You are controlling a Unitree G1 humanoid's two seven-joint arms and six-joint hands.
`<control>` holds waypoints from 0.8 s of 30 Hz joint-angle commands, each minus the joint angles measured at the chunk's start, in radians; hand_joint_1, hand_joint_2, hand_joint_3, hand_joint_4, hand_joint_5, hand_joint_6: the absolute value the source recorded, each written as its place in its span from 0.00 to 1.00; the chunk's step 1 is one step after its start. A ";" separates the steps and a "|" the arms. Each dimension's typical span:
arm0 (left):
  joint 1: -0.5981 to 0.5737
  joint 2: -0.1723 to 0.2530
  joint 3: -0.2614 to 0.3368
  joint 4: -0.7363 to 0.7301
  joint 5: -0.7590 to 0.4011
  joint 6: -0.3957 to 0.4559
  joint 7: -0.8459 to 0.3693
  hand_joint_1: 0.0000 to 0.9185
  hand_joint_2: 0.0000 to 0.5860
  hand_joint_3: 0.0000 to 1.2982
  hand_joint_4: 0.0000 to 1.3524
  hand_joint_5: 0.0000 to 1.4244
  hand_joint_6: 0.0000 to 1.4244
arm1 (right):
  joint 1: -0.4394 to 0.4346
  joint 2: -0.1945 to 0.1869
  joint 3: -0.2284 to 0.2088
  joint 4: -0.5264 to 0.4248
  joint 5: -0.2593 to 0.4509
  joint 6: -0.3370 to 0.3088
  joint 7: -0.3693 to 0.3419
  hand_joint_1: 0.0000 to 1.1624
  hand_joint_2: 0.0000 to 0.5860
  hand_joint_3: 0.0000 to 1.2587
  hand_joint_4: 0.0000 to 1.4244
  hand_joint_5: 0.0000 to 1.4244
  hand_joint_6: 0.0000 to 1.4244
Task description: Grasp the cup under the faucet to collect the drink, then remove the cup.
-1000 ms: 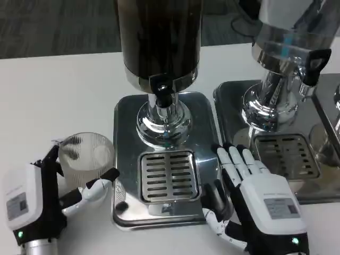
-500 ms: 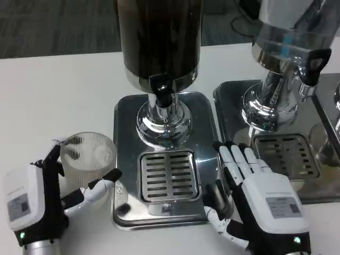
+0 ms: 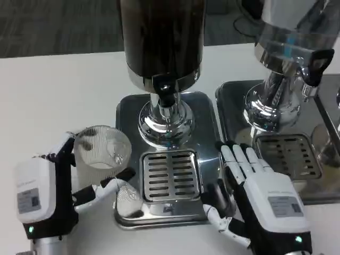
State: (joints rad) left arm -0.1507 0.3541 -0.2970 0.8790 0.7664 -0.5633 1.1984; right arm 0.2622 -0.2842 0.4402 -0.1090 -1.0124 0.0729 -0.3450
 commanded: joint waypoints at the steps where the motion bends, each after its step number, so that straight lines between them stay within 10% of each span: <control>1: -0.012 0.002 -0.008 -0.018 0.008 -0.004 0.022 0.54 0.11 0.44 0.52 0.64 0.78 | 0.010 0.002 -0.004 -0.018 -0.001 0.003 -0.004 0.18 0.65 0.01 0.00 0.00 0.07; 24: -0.138 -0.095 -0.082 -0.031 -0.004 -0.043 -0.163 0.52 0.09 0.44 0.51 0.64 0.77 | 0.060 0.012 -0.034 -0.072 -0.023 0.040 -0.002 0.20 0.69 0.01 0.00 0.00 0.03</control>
State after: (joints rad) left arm -0.2435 0.2827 -0.3610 0.8299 0.7564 -0.6067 1.0513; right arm 0.3182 -0.2736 0.4137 -0.1634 -1.0340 0.1037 -0.3509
